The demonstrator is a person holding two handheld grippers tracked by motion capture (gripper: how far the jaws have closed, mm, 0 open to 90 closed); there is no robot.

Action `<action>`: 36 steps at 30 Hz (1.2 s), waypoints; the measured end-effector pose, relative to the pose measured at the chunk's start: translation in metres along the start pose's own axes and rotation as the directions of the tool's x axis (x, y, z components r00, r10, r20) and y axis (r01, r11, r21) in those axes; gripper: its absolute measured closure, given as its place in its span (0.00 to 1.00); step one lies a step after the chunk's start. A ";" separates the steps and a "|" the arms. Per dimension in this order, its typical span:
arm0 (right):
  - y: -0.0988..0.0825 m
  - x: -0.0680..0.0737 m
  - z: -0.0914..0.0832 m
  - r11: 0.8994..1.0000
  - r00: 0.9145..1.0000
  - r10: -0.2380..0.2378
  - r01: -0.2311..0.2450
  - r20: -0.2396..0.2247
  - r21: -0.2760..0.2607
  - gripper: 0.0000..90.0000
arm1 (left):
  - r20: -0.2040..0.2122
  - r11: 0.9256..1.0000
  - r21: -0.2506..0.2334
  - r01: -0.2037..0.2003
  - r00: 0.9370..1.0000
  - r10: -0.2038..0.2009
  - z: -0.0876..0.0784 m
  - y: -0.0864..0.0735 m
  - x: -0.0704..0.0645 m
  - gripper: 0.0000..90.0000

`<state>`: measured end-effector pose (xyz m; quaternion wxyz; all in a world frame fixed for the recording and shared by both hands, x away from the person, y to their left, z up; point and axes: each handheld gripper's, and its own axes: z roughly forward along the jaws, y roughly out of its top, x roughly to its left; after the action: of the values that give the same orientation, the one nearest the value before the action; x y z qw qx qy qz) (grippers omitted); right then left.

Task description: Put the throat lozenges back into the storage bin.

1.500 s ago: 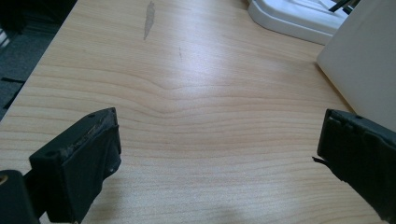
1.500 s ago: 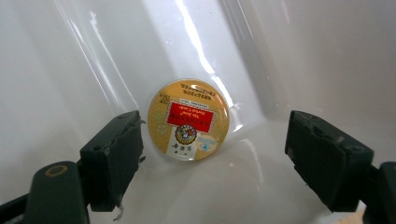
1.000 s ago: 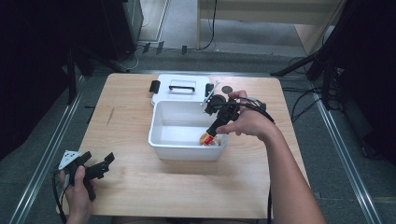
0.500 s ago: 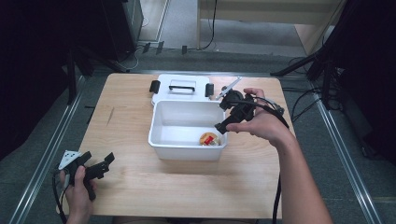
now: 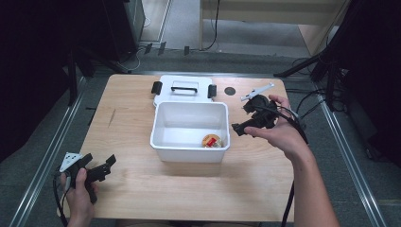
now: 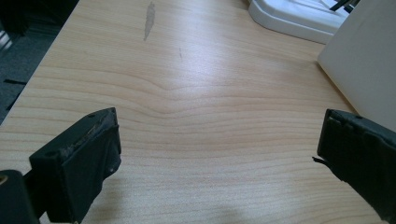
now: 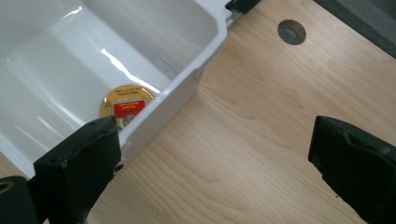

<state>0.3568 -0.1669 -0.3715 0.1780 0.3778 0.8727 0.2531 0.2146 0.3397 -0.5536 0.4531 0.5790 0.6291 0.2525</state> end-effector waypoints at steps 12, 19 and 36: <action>-0.051 -0.018 0.008 0.984 0.985 0.159 -0.153 0.065 -0.093 0.02 | -0.006 1.000 -0.002 -0.007 1.000 0.007 0.000 0.000 -0.001 0.00; -0.084 -0.022 0.018 0.964 0.969 0.235 -0.222 0.080 -0.147 0.02 | -0.009 1.000 -0.001 -0.014 1.000 0.014 0.000 0.000 -0.002 0.00; -0.166 -0.027 0.039 0.916 0.927 0.359 -0.327 0.111 -0.232 0.02 | -0.015 1.000 -0.003 -0.020 1.000 0.020 0.000 0.000 -0.003 0.00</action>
<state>0.2995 -0.2723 -0.4950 0.2351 0.5226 0.7450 0.3414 0.2139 0.3370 -0.5531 0.4467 0.5827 0.6262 0.2622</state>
